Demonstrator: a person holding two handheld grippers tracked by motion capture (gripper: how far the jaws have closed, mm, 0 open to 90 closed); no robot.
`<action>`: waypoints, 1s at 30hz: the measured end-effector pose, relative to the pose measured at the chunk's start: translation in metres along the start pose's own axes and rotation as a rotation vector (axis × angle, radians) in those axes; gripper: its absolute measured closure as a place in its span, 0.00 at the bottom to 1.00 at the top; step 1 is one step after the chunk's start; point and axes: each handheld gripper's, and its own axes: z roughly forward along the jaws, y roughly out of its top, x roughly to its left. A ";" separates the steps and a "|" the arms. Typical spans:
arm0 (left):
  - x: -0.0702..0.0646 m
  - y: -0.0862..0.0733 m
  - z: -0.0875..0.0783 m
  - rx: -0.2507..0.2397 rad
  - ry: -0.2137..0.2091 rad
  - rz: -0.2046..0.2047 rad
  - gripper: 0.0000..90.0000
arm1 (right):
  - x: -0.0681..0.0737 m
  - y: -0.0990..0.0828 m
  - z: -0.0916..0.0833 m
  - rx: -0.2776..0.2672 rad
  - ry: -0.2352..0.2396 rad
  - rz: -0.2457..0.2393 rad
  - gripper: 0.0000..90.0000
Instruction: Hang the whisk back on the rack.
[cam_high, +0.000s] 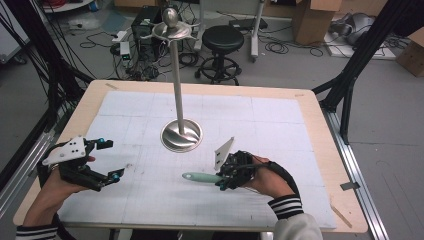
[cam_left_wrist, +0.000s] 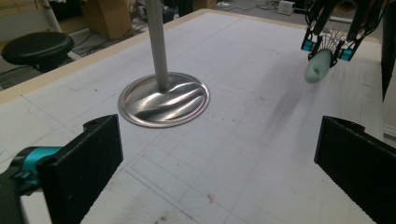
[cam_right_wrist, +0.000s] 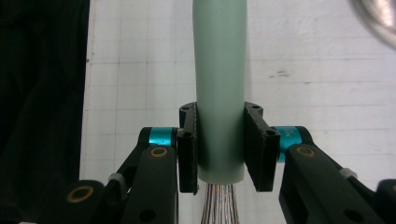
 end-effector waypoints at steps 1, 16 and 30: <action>0.000 0.000 0.000 0.000 0.000 0.000 0.02 | -0.001 0.000 -0.004 -0.010 -0.002 0.002 0.77; 0.000 -0.001 0.001 0.004 -0.001 0.000 0.02 | -0.011 -0.009 -0.051 -0.172 -0.055 0.047 0.77; 0.001 -0.003 0.003 0.010 0.002 -0.007 0.02 | -0.022 -0.017 -0.094 -0.303 -0.107 0.083 0.77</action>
